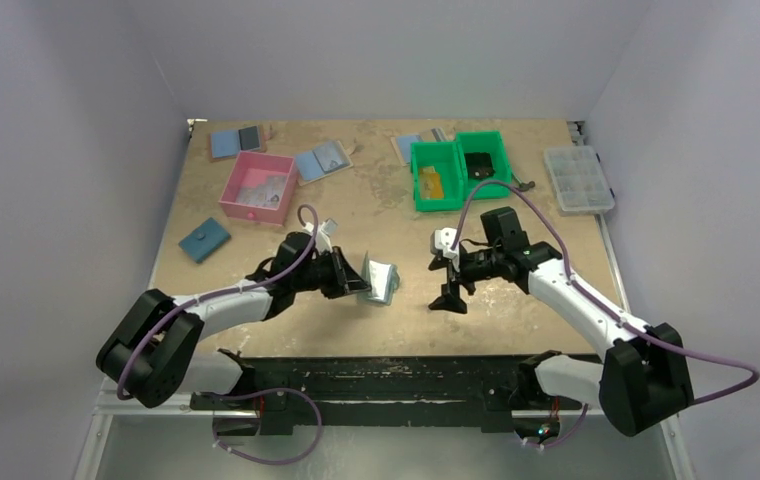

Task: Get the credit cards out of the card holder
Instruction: Open the card holder at the center of the board.

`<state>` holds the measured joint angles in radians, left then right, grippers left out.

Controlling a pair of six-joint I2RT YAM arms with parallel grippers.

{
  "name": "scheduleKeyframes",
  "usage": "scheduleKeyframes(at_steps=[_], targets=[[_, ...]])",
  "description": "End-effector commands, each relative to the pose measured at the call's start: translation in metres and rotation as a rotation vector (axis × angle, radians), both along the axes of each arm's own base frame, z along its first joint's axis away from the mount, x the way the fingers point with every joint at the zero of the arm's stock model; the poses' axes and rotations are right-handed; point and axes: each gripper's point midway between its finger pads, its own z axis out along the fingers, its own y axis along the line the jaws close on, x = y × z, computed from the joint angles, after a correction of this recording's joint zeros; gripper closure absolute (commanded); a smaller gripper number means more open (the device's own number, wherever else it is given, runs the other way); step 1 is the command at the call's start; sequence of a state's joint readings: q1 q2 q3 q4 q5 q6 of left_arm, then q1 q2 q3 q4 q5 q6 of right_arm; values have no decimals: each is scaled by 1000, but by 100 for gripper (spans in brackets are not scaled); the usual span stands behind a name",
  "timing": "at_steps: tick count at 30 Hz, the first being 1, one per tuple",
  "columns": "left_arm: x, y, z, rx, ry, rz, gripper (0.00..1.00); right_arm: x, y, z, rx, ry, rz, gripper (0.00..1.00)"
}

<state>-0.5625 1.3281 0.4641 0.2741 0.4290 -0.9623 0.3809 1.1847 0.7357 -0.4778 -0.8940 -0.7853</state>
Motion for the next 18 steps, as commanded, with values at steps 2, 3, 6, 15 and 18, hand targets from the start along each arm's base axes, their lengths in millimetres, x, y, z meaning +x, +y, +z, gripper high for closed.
scheduleKeyframes(at_steps=[2, 3, 6, 15, 18], targets=[[2, -8, 25, -130, -8, -8, 100, 11, 21, 22, 41, -194, 103, 1], [3, -6, 23, -125, -3, -5, 100, 12, 24, 25, 51, -238, 140, 1], [1, 3, 15, -111, 18, 12, 100, 24, 38, 27, 65, -281, 195, 1], [-4, 33, -6, 9, 39, 89, 100, 41, 84, 6, -7, -143, 48, 4], [-6, 43, -12, 51, 40, 122, 100, 45, 88, -10, -56, -86, -6, 8]])
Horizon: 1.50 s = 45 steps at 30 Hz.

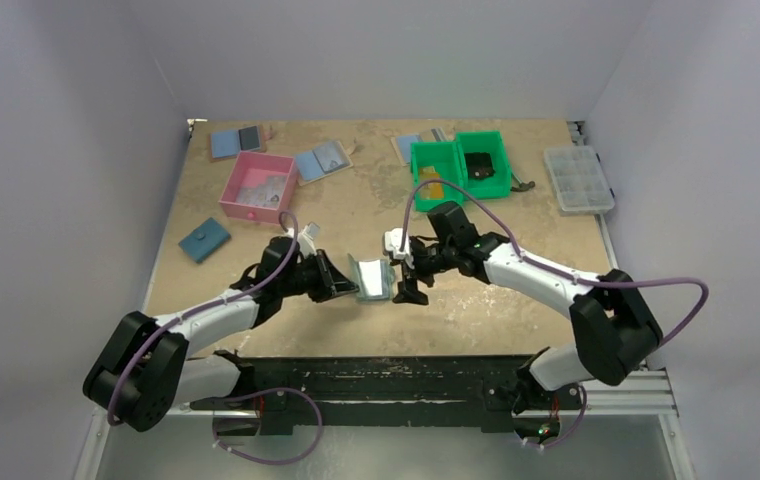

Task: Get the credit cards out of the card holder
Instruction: Open the card holder at the center of the board, then remove the credit card from the card holder.

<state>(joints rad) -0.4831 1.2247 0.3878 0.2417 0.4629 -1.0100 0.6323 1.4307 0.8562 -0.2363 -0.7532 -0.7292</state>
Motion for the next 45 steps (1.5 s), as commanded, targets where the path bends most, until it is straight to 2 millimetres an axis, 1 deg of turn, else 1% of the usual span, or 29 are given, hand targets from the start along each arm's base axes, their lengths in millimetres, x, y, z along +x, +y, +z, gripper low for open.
scheduleKeyframes(at_steps=[1, 4, 10, 12, 15, 18, 23, 26, 28, 30, 31, 34, 36, 38, 43, 45], targets=[[-1, 20, -14, 99, -7, 52, 100, 30, 11, -3, -36, 18, -165, 8], [-2, 28, -23, 147, 6, 73, 100, 36, 15, -14, -98, 34, -212, 8], [-3, 43, -38, 240, 23, 105, 100, 42, 19, -22, -122, 14, -254, 11], [-2, 47, -40, 265, 22, 119, 100, 47, 19, -23, -130, 7, -281, 15], [-6, 56, -46, 311, 49, 139, 100, 54, 19, -25, -136, 1, -318, 20], [-7, 63, -48, 341, 60, 166, 100, 58, 19, -27, -140, -5, -346, 28], [-12, 70, -54, 381, 92, 175, 100, 64, 19, -32, -157, -24, -372, 37], [-13, 75, -56, 418, 105, 182, 100, 66, 20, -34, -156, -30, -376, 46], [-13, 76, -57, 421, 108, 183, 100, 67, 20, -33, -155, -34, -382, 53], [-14, 76, -58, 427, 116, 179, 100, 67, 20, -33, -153, -33, -385, 58], [-14, 76, -58, 431, 120, 177, 97, 67, 20, -32, -151, -33, -385, 60], [-13, 78, -55, 445, 119, 175, 83, 64, 22, -33, -151, -17, -371, 67], [-10, 77, -49, 435, 94, 181, 75, 61, 23, -33, -147, -6, -358, 71], [-6, 81, -41, 440, 61, 206, 68, 60, 24, -32, -144, 3, -355, 73], [-1, 93, -31, 498, 27, 238, 63, 59, 24, -30, -141, 9, -354, 73], [2, 101, -24, 530, 2, 265, 61, 56, 25, -30, -143, 19, -337, 73]])
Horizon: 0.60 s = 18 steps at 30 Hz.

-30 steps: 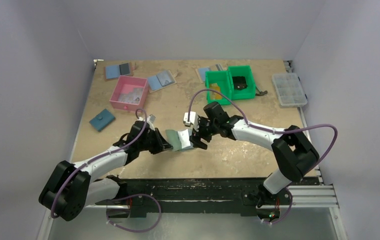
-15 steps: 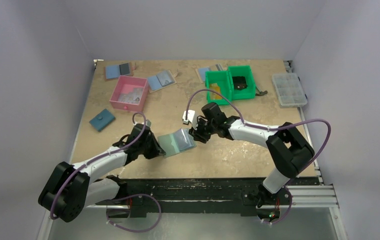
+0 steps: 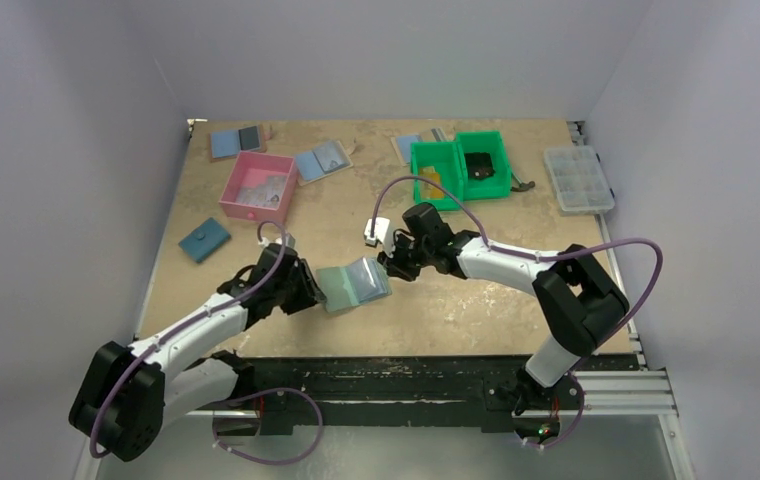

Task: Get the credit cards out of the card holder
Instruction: Remove the credit card from the card holder.

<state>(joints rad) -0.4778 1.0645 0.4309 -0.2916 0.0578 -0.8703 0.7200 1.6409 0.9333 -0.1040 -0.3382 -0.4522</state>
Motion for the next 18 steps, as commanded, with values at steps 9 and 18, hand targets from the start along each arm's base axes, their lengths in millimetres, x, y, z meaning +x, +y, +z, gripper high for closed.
scheduleKeyframes(at_steps=[9, 18], targets=[[33, 5, 118, -76, -416, 14, 53, -8, 17, 37, 69, -6, 103, 66], [25, -54, 166, -418, -508, -181, 36, -12, 17, 47, 79, -17, 134, 61]])
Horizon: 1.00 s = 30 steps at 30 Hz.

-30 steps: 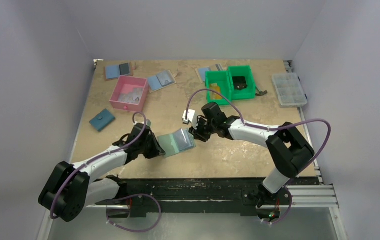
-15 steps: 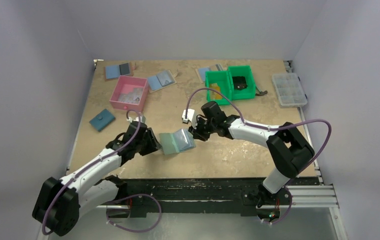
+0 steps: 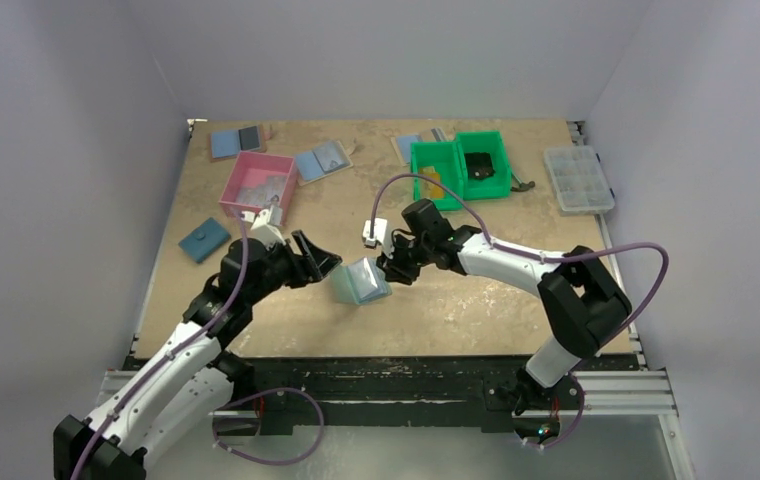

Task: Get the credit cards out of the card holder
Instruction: Remove the credit card from the card holder.

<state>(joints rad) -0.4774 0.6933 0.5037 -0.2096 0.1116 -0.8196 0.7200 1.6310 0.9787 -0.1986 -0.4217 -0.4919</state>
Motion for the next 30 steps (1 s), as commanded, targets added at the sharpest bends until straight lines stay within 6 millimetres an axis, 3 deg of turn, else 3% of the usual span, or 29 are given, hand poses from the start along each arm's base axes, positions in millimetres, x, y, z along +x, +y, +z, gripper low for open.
scheduleKeyframes(at_steps=[1, 10, 12, 15, 18, 20, 30], targets=[[1, -38, 28, -176, -38, -157, 36, 1, 11, 39, 73, -63, 53, 61], [19, -58, 11, -183, 44, -164, 37, 0, 5, 52, 107, -63, 62, 59], [23, -67, 4, -156, 64, -164, 37, 0, 4, 54, 113, -60, 62, 59], [30, -75, -23, -46, 137, -131, 37, 2, 2, 54, 117, -54, 57, 59], [32, -64, -61, 122, 270, -38, 36, 7, -3, 56, 127, -54, 35, 59], [35, -58, -73, 189, 299, 23, 36, 10, -6, 57, 130, -56, 19, 59], [45, -48, -88, 290, 368, 168, 35, 10, -8, 48, 115, -33, 13, 59]])
